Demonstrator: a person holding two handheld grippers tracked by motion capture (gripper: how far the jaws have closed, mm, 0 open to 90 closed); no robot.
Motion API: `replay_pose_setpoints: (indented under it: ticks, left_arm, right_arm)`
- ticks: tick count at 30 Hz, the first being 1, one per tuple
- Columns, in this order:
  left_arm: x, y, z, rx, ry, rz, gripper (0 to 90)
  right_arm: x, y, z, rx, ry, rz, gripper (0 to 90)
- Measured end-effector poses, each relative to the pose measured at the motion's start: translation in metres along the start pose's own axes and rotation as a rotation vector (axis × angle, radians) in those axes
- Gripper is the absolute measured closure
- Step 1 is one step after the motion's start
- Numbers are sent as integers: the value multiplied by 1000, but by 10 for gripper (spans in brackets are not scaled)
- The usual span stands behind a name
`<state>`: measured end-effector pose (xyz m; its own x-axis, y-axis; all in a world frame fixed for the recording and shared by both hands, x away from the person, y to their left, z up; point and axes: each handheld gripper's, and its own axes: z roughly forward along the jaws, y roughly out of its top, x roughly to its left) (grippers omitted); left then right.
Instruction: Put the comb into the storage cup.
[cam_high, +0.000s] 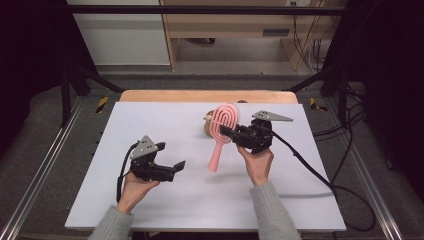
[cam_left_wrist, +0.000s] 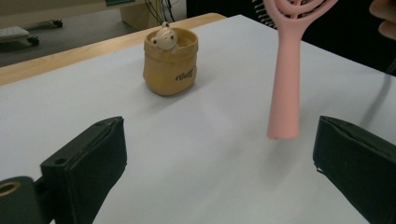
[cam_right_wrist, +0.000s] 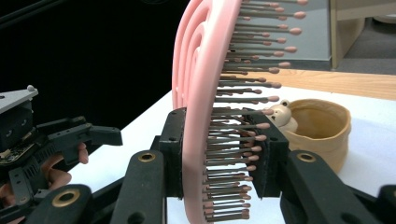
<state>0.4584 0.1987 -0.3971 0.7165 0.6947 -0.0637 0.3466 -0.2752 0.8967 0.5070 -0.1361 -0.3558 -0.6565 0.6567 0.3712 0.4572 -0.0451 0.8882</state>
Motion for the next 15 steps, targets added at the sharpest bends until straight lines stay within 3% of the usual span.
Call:
replay_pose_setpoints:
  ticks: [15]
  left_arm:
    - [31,-35,-28,-7,61,-16,27]
  right_arm:
    - [-5,8,-4,-12,-35,-14,634]
